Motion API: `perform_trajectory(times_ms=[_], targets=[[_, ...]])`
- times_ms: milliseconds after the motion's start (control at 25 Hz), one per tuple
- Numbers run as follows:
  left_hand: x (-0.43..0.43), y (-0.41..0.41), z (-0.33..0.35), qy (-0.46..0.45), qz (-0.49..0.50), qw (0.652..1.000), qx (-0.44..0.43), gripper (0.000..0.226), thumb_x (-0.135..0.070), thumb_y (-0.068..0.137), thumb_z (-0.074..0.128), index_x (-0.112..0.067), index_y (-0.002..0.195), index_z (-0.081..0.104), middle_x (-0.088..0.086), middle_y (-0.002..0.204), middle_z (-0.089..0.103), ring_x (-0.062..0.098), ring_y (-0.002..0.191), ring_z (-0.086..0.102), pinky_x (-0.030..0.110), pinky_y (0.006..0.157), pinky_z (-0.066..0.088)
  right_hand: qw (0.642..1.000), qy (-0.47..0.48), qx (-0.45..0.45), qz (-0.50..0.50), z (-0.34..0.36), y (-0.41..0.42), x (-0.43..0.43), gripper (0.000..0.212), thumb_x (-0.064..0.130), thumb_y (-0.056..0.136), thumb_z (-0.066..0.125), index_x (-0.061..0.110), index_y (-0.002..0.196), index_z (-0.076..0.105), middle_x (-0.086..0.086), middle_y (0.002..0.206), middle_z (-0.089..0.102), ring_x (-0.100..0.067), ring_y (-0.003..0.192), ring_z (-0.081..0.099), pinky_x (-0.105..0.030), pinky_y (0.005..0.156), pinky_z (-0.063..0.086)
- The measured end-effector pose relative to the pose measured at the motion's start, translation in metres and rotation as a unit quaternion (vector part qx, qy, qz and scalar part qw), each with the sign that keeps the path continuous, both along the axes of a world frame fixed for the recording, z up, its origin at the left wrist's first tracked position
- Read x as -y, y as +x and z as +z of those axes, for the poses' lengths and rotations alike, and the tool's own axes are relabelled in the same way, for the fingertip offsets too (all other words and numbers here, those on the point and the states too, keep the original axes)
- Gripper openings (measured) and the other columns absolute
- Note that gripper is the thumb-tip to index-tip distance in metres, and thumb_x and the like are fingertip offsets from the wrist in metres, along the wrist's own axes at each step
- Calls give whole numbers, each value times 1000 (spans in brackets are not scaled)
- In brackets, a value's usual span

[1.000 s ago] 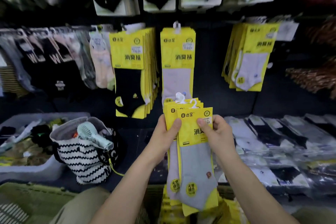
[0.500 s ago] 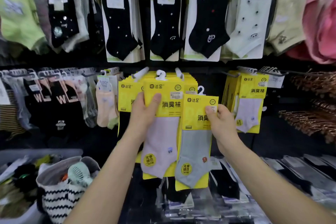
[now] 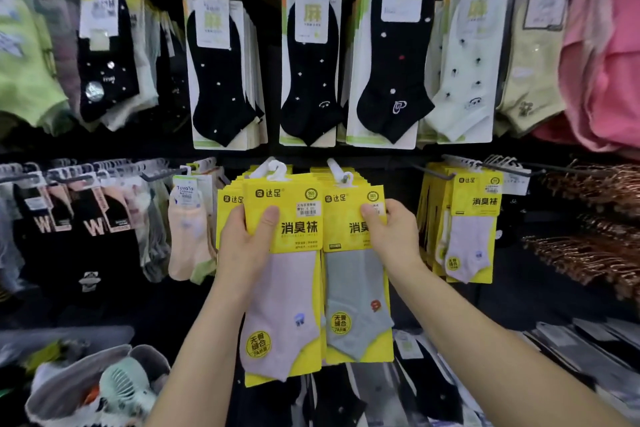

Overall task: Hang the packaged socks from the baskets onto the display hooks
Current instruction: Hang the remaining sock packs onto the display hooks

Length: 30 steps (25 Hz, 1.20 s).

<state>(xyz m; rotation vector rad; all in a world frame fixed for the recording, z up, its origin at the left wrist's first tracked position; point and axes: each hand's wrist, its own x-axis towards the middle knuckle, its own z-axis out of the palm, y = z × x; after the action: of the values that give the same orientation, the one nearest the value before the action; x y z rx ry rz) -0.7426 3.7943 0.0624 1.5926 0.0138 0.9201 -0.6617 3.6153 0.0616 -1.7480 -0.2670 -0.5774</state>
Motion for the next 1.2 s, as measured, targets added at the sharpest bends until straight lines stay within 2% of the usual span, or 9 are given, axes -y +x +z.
perform_trajectory(times_ms=[80,320,480,640,880,960,1040,1120,1200], targets=[[-3,0,4,2,-3,1000,3,5,-28,91,57,-30,88,53,-16,91,62,0,84,60,15,67,47,1000,3,-1,4,-1,2,-4,15,29,92,56,18,82,57,-1,81,63,-16,76,59,-30,65,47],[-12,1,7,5,-2,1000,5,3,-28,91,56,-30,91,54,-2,100,67,17,95,64,35,84,51,1000,14,-16,-13,-2,16,-17,14,29,92,54,16,86,56,-4,86,63,-22,84,61,-35,71,50],[-10,0,5,1,-17,1000,3,3,-26,91,56,-27,93,54,-6,97,66,15,94,64,28,79,51,998,33,-54,7,1,27,-21,14,27,92,54,13,90,57,-9,93,64,-26,90,62,-44,81,53],[-8,1,1,3,-19,1000,-7,10,-27,91,57,-21,98,55,-2,101,66,19,97,64,37,86,52,997,66,-18,25,-6,26,-19,12,24,93,54,24,81,52,2,83,60,-19,82,59,-31,69,49],[-3,3,-4,-9,-31,999,-4,3,-27,90,58,-28,91,55,-9,97,66,14,94,64,32,83,52,996,53,-66,34,-5,23,-17,10,28,92,55,20,85,55,-6,92,66,-24,89,62,-44,82,52],[2,5,-6,-9,-35,999,-1,4,-26,90,58,-29,91,55,-12,95,64,10,92,63,26,78,51,996,4,-86,-30,-4,21,-13,17,35,90,56,19,98,56,-2,99,65,-23,97,60,-47,92,46],[6,6,-9,0,-32,999,-3,5,-27,90,58,-30,89,55,-14,93,64,6,89,61,20,74,49,994,-9,-29,-102,-5,11,-7,23,39,89,55,22,106,53,4,101,61,-20,101,56,-44,97,39],[11,6,-12,11,-36,999,-5,4,-28,89,58,-30,90,55,-13,94,64,6,90,61,21,74,48,998,25,50,-28,-5,-5,-4,24,45,87,56,24,98,51,7,92,59,-15,91,56,-36,87,44],[16,7,-14,20,-39,999,0,6,-27,89,60,-27,94,56,-10,97,65,7,91,62,24,77,49,996,-12,46,71,-1,-21,-8,34,53,80,61,24,93,52,7,85,58,-10,81,55,-25,74,46]])
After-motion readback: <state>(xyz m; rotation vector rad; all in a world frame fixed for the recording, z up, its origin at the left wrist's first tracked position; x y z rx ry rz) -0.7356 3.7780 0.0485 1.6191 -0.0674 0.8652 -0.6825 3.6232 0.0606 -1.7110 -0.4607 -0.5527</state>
